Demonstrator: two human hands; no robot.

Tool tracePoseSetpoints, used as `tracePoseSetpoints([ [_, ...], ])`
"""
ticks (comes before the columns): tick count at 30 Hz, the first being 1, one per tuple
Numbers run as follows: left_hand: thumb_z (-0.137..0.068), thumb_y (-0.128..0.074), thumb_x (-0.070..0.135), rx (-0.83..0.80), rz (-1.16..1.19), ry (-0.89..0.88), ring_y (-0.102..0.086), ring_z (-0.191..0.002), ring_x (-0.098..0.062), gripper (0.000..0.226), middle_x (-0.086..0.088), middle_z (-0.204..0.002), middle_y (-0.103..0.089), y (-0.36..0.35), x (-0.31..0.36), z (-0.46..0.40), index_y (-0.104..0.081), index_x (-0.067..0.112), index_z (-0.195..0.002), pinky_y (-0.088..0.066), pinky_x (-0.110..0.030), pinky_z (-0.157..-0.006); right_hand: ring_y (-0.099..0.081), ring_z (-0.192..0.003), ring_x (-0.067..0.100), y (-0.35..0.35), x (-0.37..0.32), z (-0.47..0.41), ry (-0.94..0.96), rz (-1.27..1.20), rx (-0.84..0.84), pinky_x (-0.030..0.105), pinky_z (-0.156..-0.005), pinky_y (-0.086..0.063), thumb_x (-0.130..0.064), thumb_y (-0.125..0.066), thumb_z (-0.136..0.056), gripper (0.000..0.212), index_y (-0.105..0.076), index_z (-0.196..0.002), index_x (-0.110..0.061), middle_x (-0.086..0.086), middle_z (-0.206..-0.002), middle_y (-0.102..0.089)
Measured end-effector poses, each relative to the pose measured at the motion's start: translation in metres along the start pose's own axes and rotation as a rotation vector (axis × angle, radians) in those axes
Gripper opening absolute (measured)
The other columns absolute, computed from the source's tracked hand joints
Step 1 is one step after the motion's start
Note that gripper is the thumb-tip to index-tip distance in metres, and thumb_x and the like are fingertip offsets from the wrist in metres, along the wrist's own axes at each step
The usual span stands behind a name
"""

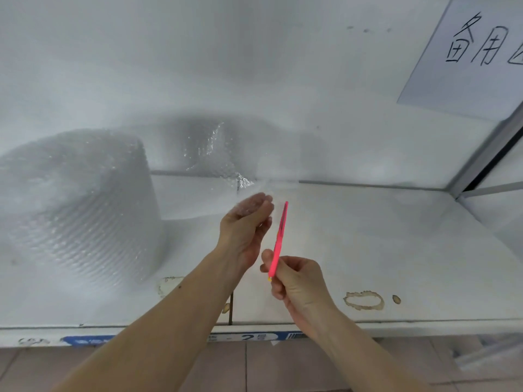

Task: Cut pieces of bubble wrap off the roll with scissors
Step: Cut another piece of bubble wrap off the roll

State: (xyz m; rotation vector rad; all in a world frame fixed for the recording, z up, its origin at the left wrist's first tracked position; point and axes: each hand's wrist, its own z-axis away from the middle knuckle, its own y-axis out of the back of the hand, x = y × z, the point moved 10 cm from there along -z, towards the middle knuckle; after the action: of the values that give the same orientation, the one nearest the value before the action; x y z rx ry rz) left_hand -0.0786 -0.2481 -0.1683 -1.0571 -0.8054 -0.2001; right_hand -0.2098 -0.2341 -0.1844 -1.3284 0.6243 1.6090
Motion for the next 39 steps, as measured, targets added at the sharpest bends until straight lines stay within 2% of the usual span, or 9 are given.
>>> tracePoseSetpoints([
  [3,-0.076,-0.072,-0.010,0.059,0.016,-0.007,-0.067,-0.072,-0.017,0.016,-0.006,-0.072,-0.070,0.004,0.001,0.002,-0.066,0.004,-0.081,-0.057,-0.022,-0.065,-0.044,-0.057,0.018,-0.004,0.002,0.002,0.020,-0.017,-0.049,0.029,-0.063,-0.045,-0.019,-0.083,-0.074,0.015,-0.076,-0.075,-0.005,0.017,-0.071,-0.060],
  [5,-0.075,-0.072,-0.012,0.078,0.031,-0.009,-0.067,-0.074,-0.019,0.017,-0.008,-0.074,-0.068,0.005,0.002,0.002,-0.064,0.003,-0.080,-0.059,-0.024,-0.069,-0.046,-0.063,0.019,-0.003,0.007,0.004,0.026,0.013,-0.041,0.035,-0.078,-0.047,-0.024,-0.086,-0.068,0.020,-0.078,-0.079,-0.010,0.014,-0.073,-0.062],
  [7,-0.076,-0.072,-0.010,0.087,0.021,0.001,-0.067,-0.075,-0.019,0.018,-0.008,-0.076,-0.068,0.006,0.002,0.003,-0.064,0.006,-0.080,-0.058,-0.026,-0.070,-0.041,-0.058,0.018,-0.004,0.014,0.007,0.012,0.039,-0.025,0.037,-0.084,-0.043,-0.038,-0.086,-0.060,0.032,-0.073,-0.070,-0.011,0.009,-0.062,-0.054],
  [11,-0.078,-0.076,0.001,0.143,-0.042,0.049,-0.068,-0.076,-0.014,0.017,-0.001,-0.077,-0.072,0.014,-0.001,0.007,-0.067,0.014,-0.079,-0.053,-0.028,-0.073,-0.038,-0.053,0.014,-0.008,0.026,0.016,-0.031,0.055,-0.023,0.035,-0.074,-0.038,-0.073,-0.080,-0.045,0.067,-0.067,-0.068,-0.011,0.013,-0.068,-0.050],
  [15,-0.077,-0.079,0.005,0.189,-0.058,0.083,-0.065,-0.077,-0.012,0.016,0.002,-0.079,-0.072,0.020,-0.005,0.009,-0.068,0.018,-0.079,-0.050,-0.028,-0.071,-0.040,-0.052,0.015,-0.020,0.034,0.021,-0.066,0.054,-0.090,0.031,-0.063,-0.036,-0.072,-0.072,-0.053,0.057,-0.064,-0.060,-0.016,0.015,-0.074,-0.051],
  [24,-0.077,-0.078,0.005,0.209,-0.108,0.092,-0.064,-0.075,-0.013,0.015,0.001,-0.077,-0.070,0.025,-0.009,0.013,-0.069,0.015,-0.082,-0.050,-0.027,-0.071,-0.041,-0.055,0.014,-0.017,0.023,0.007,0.009,0.140,-0.088,0.035,-0.079,-0.039,-0.086,-0.066,-0.047,0.095,-0.059,-0.076,0.004,0.012,-0.072,-0.055],
  [32,-0.074,-0.080,0.004,0.191,-0.103,0.132,-0.065,-0.077,-0.016,0.021,-0.003,-0.081,-0.069,0.027,-0.015,0.013,-0.069,0.011,-0.091,-0.053,-0.034,-0.081,-0.042,-0.054,0.012,-0.015,0.024,0.006,-0.003,0.151,-0.082,0.039,-0.089,-0.039,-0.065,-0.065,-0.073,0.069,-0.062,-0.077,0.003,0.013,-0.068,-0.055],
  [36,-0.071,-0.084,0.009,0.149,-0.121,0.146,-0.064,-0.072,-0.017,0.029,-0.006,-0.074,-0.066,0.024,-0.016,0.012,-0.066,0.009,-0.094,-0.054,-0.031,-0.070,-0.042,-0.054,0.012,-0.015,0.025,0.006,0.007,0.156,-0.070,0.034,-0.080,-0.041,-0.058,-0.065,-0.080,0.065,-0.063,-0.081,0.007,0.012,-0.069,-0.056],
  [39,-0.072,-0.082,0.006,0.152,-0.128,0.135,-0.062,-0.062,-0.017,0.030,-0.007,-0.070,-0.066,0.023,-0.015,0.013,-0.064,0.006,-0.096,-0.054,-0.026,-0.059,-0.041,-0.054,0.013,-0.016,0.023,0.007,0.014,0.143,-0.074,0.034,-0.078,-0.041,-0.067,-0.066,-0.067,0.077,-0.062,-0.081,0.008,0.013,-0.070,-0.055],
])
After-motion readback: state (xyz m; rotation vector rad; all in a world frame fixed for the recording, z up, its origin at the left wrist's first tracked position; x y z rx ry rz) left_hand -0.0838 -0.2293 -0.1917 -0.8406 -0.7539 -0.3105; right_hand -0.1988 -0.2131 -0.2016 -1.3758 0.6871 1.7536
